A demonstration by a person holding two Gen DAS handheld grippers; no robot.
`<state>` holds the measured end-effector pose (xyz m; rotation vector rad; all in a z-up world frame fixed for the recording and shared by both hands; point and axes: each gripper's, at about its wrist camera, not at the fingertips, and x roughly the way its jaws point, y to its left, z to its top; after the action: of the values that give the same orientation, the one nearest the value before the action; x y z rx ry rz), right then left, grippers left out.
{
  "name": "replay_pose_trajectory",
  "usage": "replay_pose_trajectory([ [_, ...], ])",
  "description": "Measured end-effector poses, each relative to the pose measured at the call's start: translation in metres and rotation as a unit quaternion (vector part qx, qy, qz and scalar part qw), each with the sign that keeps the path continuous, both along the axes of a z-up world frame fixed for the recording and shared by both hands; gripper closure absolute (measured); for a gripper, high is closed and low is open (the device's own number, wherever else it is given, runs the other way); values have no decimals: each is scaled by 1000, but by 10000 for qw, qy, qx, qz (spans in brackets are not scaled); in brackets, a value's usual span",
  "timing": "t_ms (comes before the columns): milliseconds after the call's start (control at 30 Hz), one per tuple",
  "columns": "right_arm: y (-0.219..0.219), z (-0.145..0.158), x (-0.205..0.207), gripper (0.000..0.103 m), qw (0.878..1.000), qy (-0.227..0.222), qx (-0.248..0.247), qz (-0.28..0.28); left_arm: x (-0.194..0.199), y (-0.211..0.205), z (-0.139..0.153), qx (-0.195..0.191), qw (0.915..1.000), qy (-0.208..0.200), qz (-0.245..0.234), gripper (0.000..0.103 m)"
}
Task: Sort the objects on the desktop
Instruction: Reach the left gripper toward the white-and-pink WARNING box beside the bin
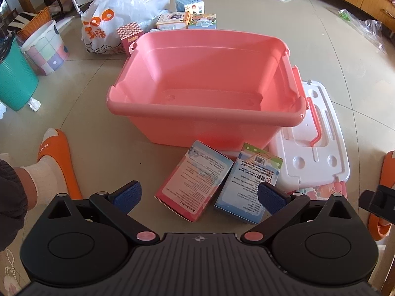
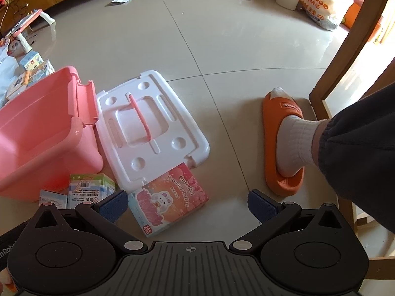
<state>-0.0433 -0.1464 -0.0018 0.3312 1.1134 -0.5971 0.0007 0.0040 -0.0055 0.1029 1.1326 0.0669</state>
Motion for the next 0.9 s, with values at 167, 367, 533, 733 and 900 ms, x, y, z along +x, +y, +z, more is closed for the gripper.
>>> replay_pose_trajectory([
  [167,-8,-13,-1,0,9998,30,212,-57,2,15,-20,-270,9994,188,47,0],
  [367,-19,-28,-2,0,9988,65,467,-126,7,32,-47,-531,9977,411,92,0],
  [533,-27,-41,-3,0,9975,95,679,-183,19,29,-67,-229,9989,337,-243,0],
  [733,-31,-48,0,0,9959,106,879,-182,30,36,-90,-382,9944,571,-808,1],
  [900,-29,-52,1,0,9951,133,964,-156,34,45,-105,-533,9913,785,-916,4],
])
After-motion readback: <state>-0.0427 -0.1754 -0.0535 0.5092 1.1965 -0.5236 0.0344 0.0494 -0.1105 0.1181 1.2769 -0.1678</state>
